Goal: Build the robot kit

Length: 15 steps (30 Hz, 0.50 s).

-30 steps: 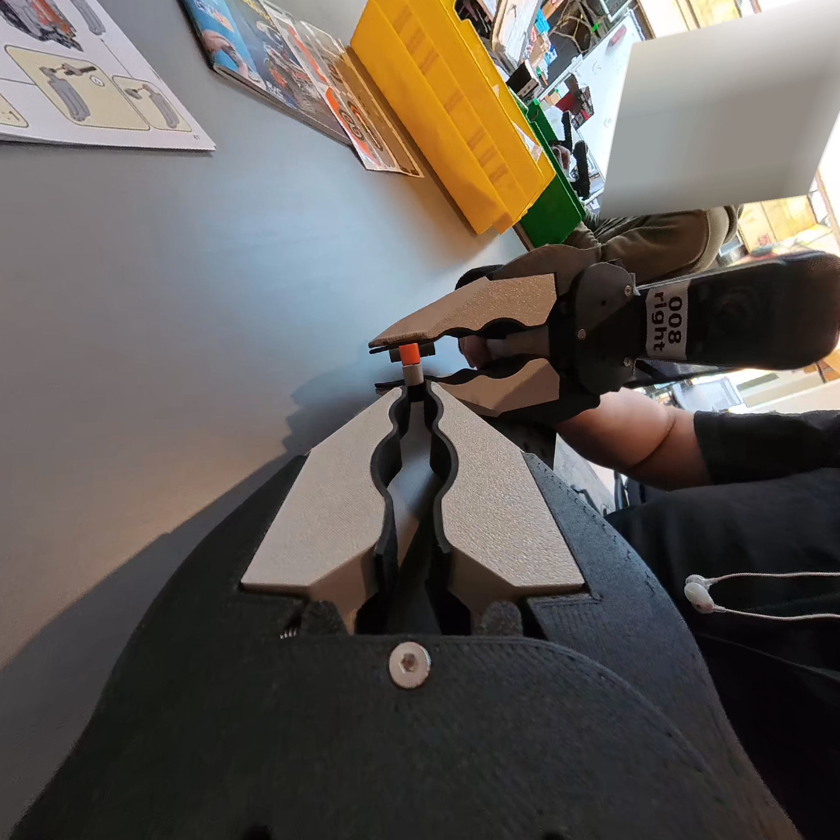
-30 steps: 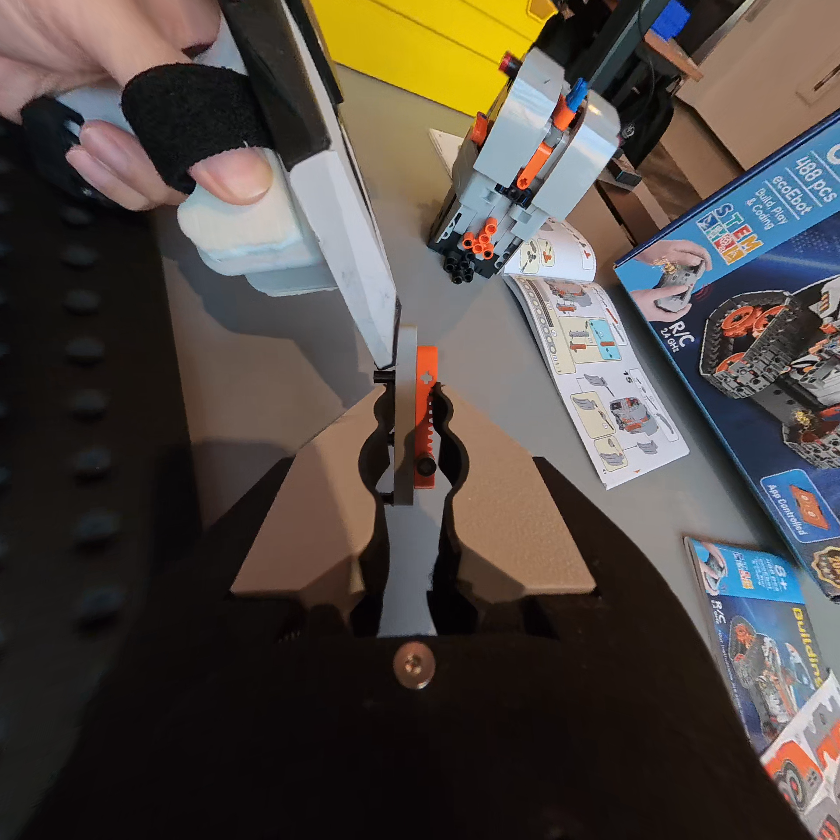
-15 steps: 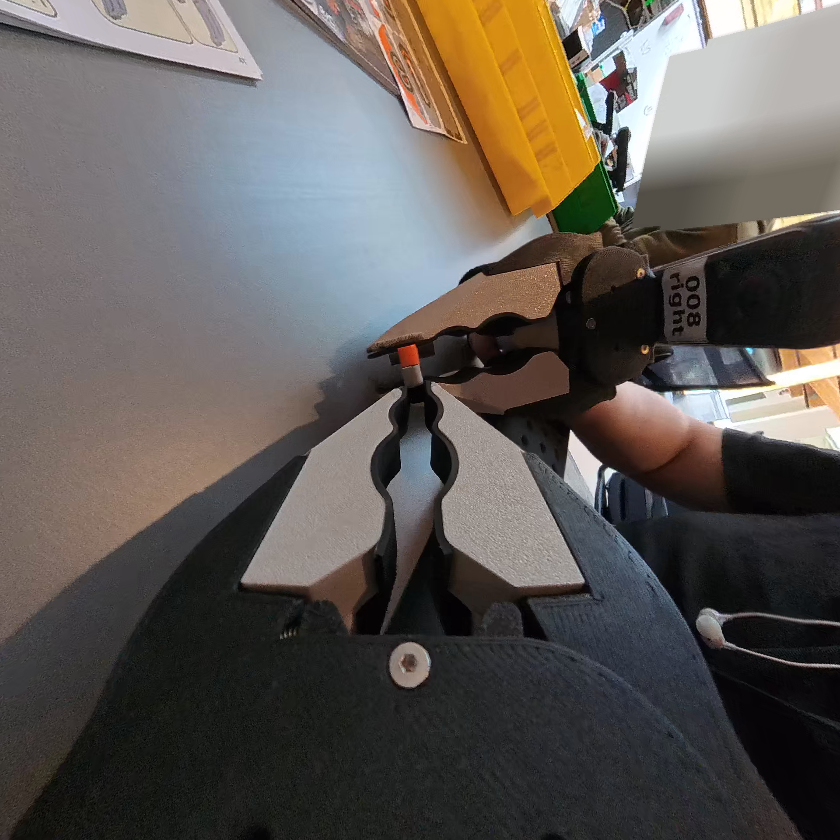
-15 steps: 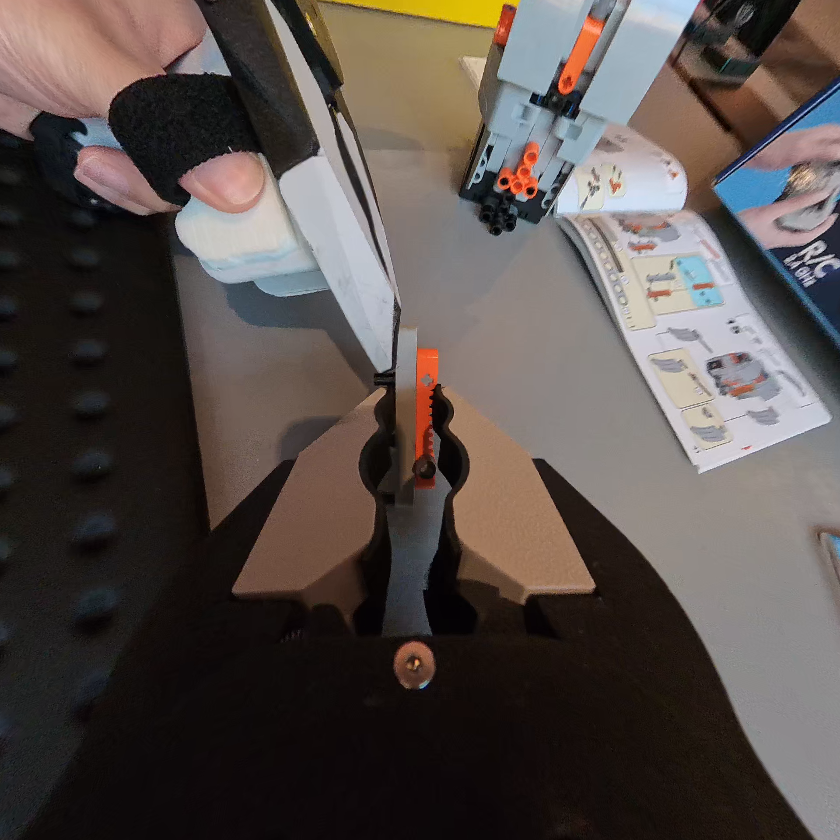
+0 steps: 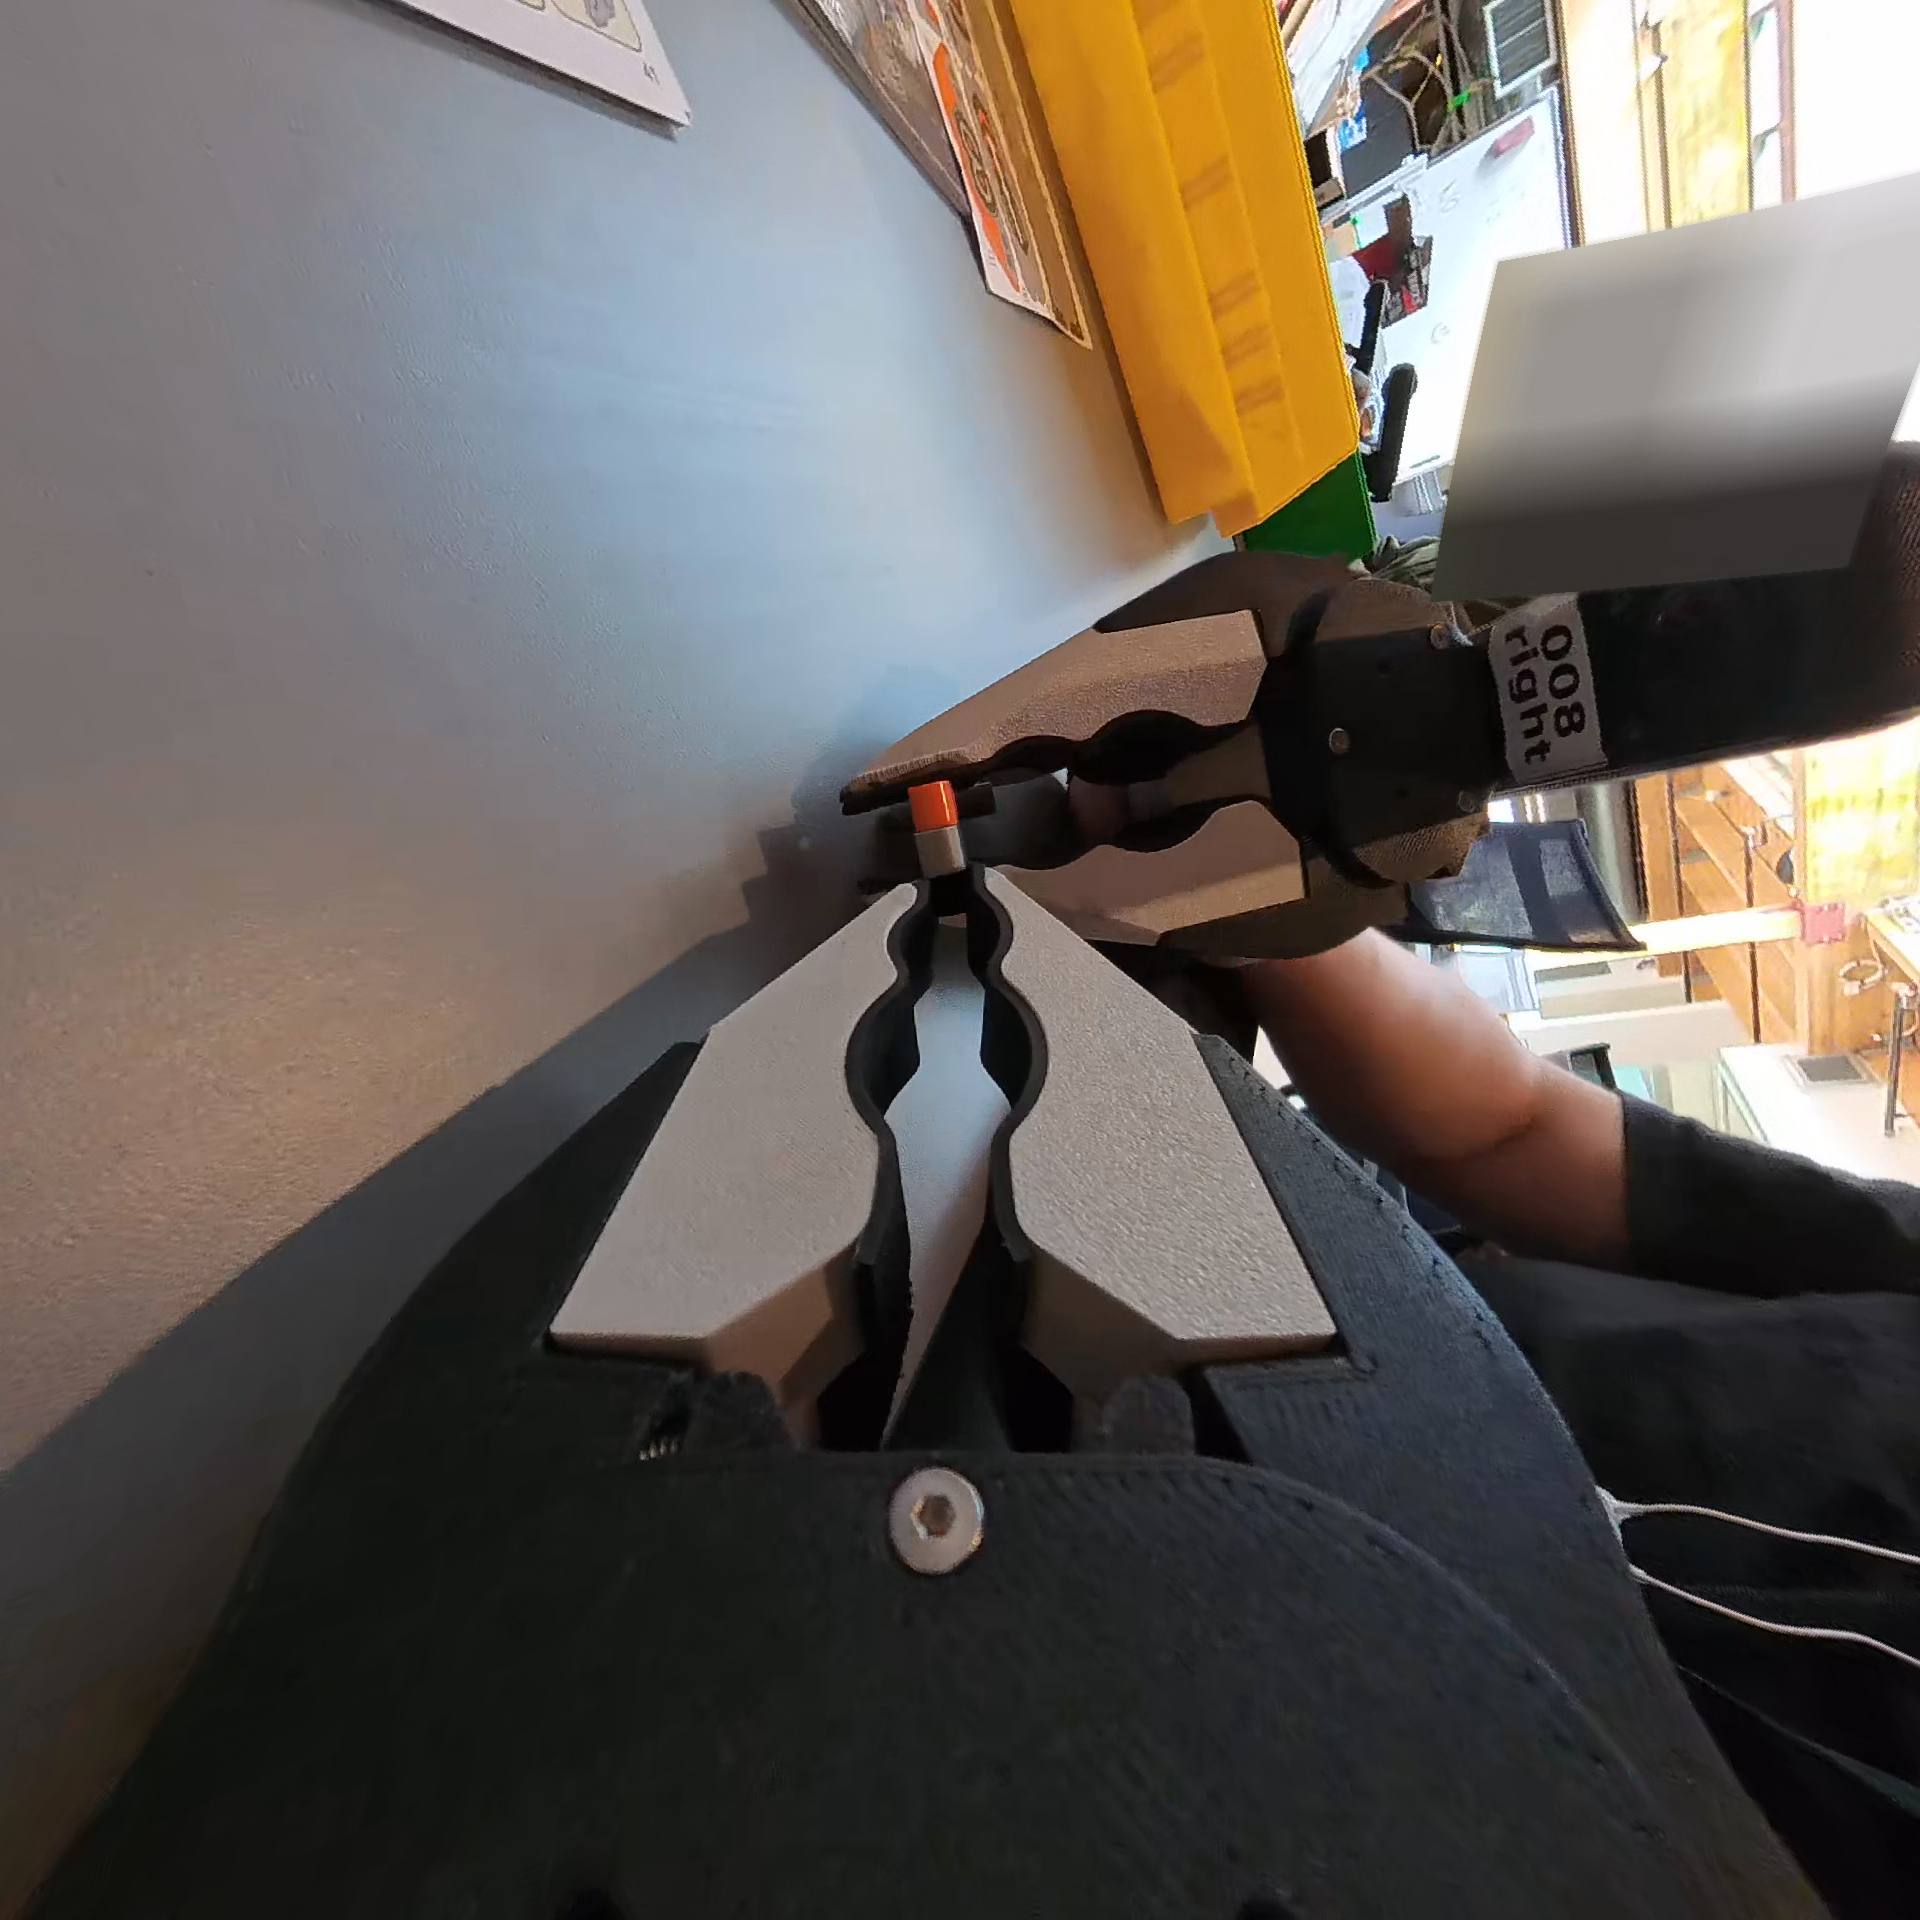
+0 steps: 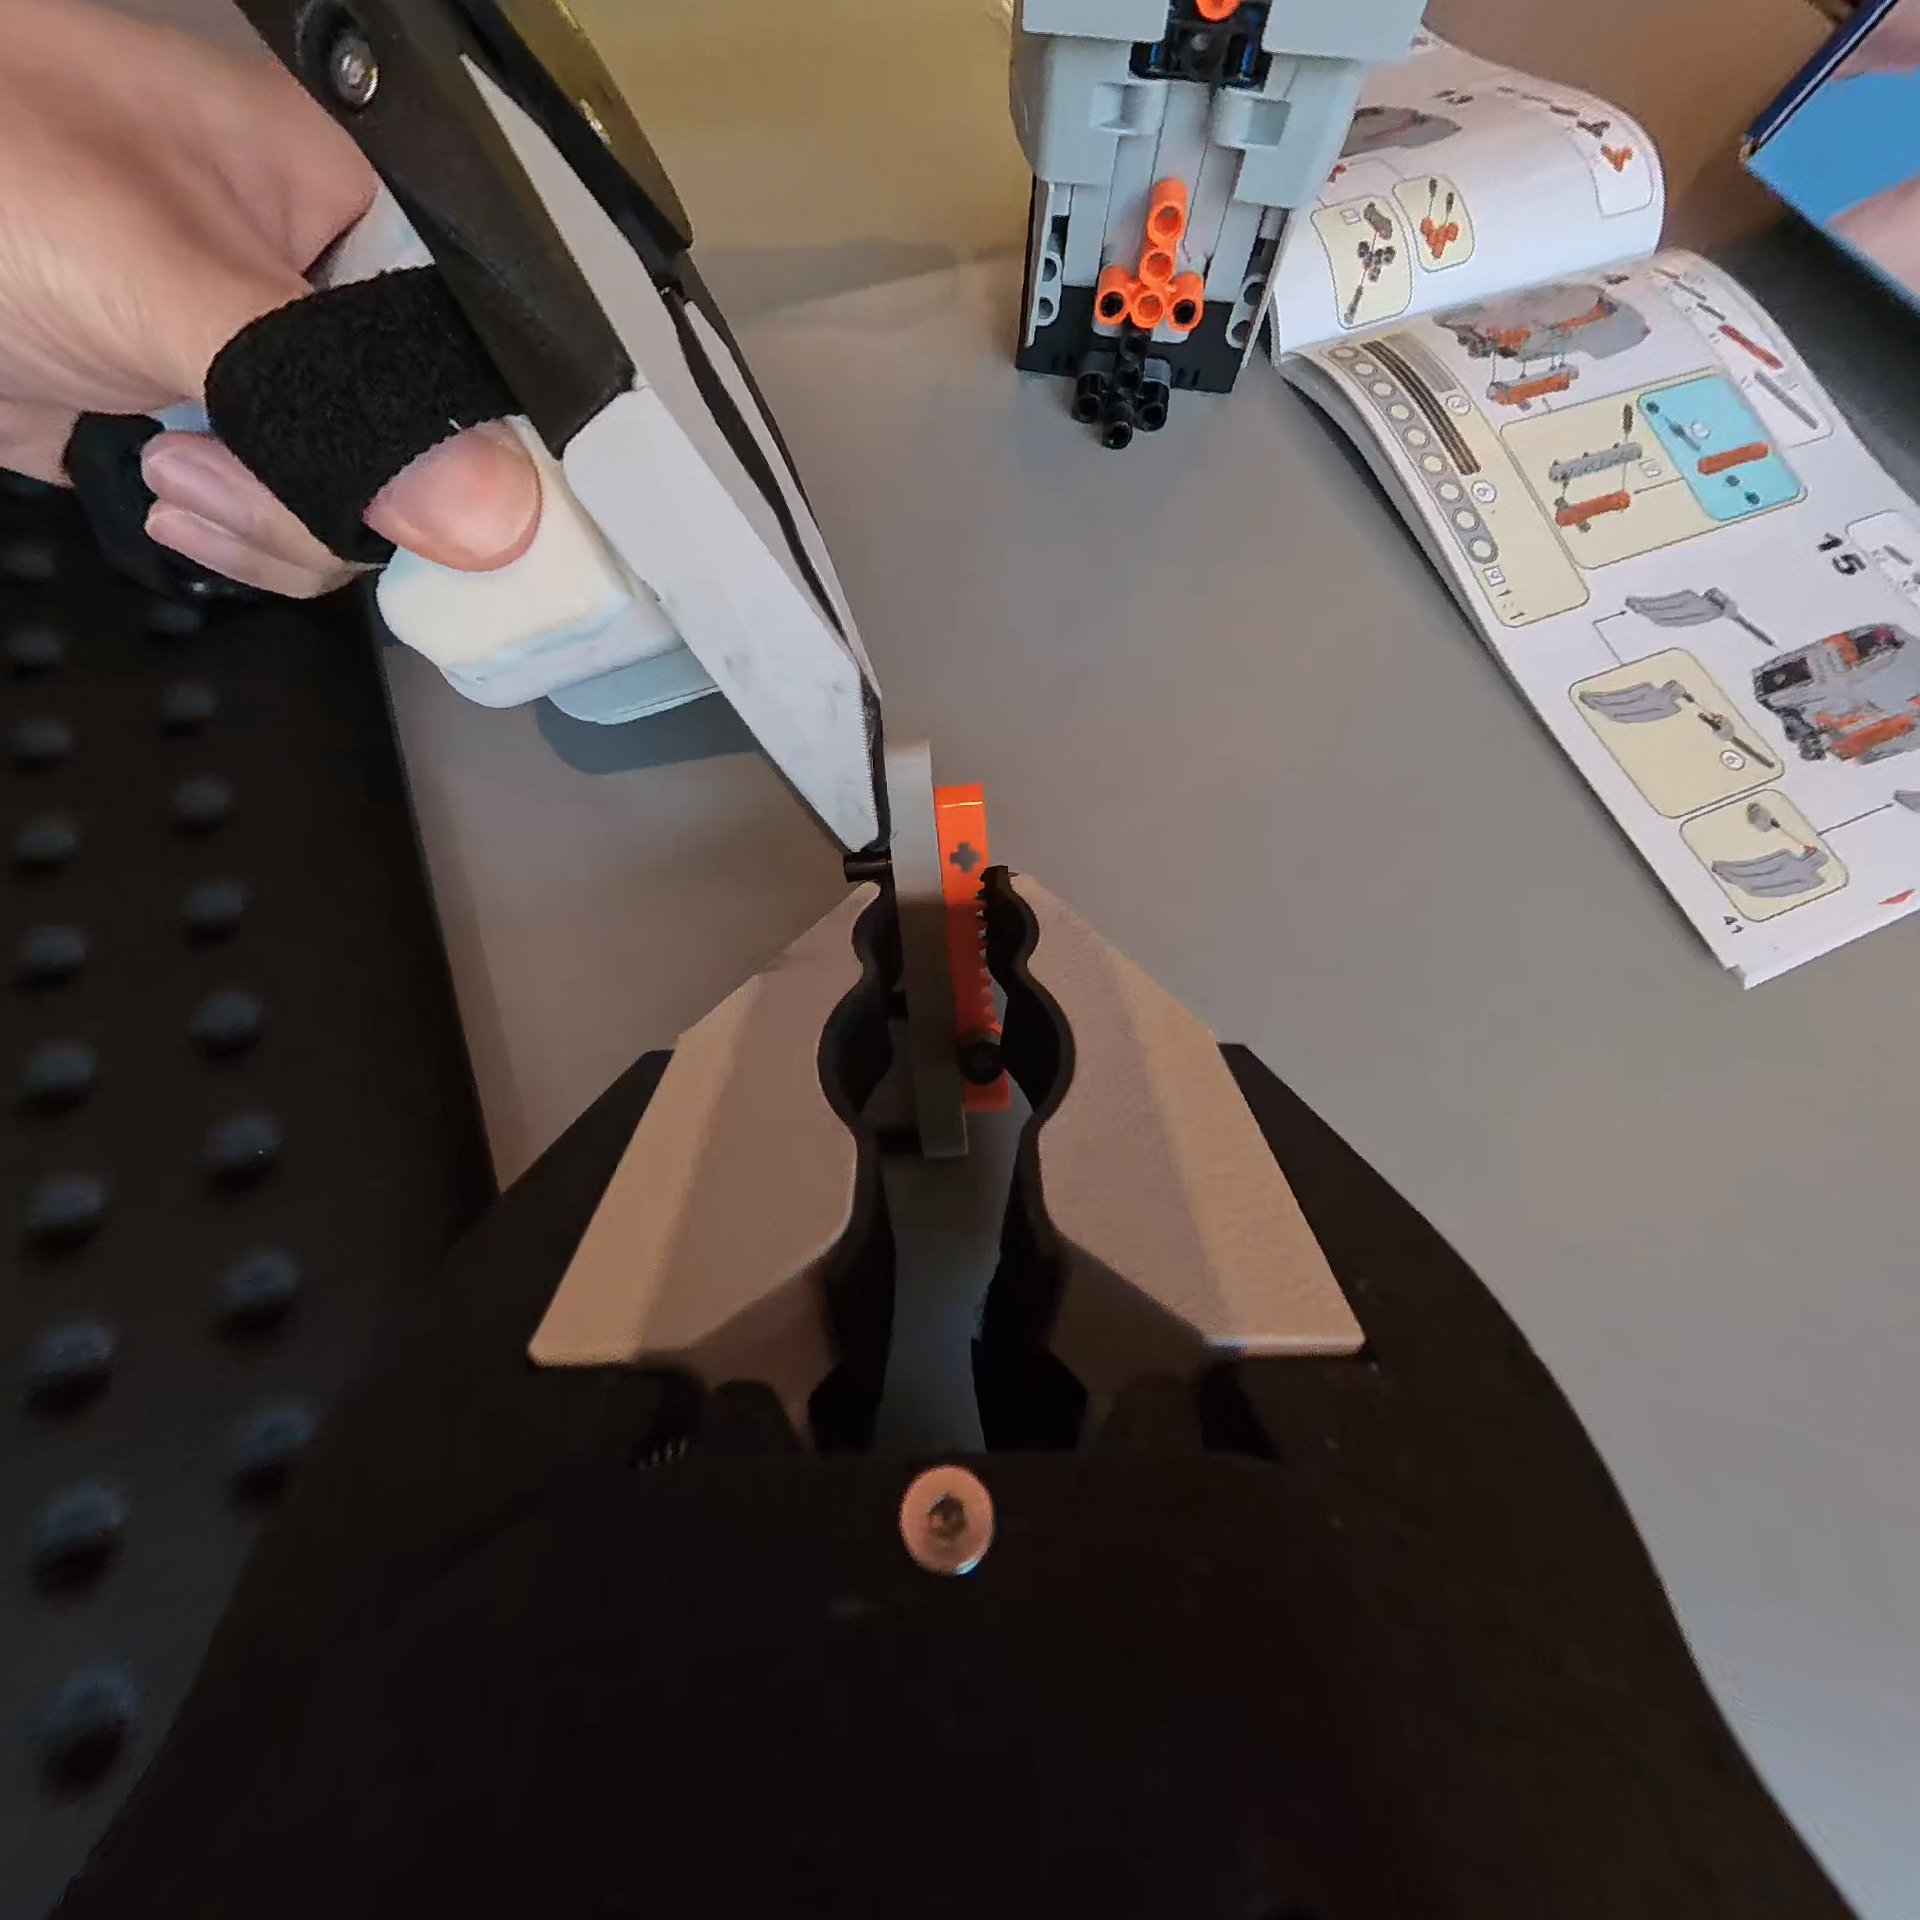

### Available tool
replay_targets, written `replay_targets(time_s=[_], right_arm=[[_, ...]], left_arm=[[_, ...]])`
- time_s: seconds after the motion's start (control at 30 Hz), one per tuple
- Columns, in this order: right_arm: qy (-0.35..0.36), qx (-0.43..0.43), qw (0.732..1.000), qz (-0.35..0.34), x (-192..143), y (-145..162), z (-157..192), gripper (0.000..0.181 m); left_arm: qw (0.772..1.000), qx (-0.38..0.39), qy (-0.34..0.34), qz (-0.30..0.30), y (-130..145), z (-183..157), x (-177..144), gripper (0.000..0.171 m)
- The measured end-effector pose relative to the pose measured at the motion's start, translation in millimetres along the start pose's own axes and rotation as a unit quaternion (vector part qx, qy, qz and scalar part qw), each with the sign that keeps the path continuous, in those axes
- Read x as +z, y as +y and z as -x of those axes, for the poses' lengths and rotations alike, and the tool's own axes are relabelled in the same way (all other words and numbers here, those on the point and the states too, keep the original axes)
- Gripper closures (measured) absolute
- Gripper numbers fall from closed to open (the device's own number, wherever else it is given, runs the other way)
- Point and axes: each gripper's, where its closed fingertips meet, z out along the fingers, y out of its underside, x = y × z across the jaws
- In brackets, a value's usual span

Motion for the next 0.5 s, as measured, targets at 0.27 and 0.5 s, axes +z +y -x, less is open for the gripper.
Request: replay_targets(time_s=[0.27,0.5], right_arm=[[0.055,-0.103,0.993,0.008,0.1,0.5,0.7,0.166],[0.01,-0.005,1.0,0.008,4.3,-0.1,-1.4,0.166]], left_arm=[[1.0,-0.007,0.0,0.01,4.1,1.5,0.0,0.168],[1.0,-0.012,-0.01,-0.007,-0.1,4.8,-1.8,0.167]])
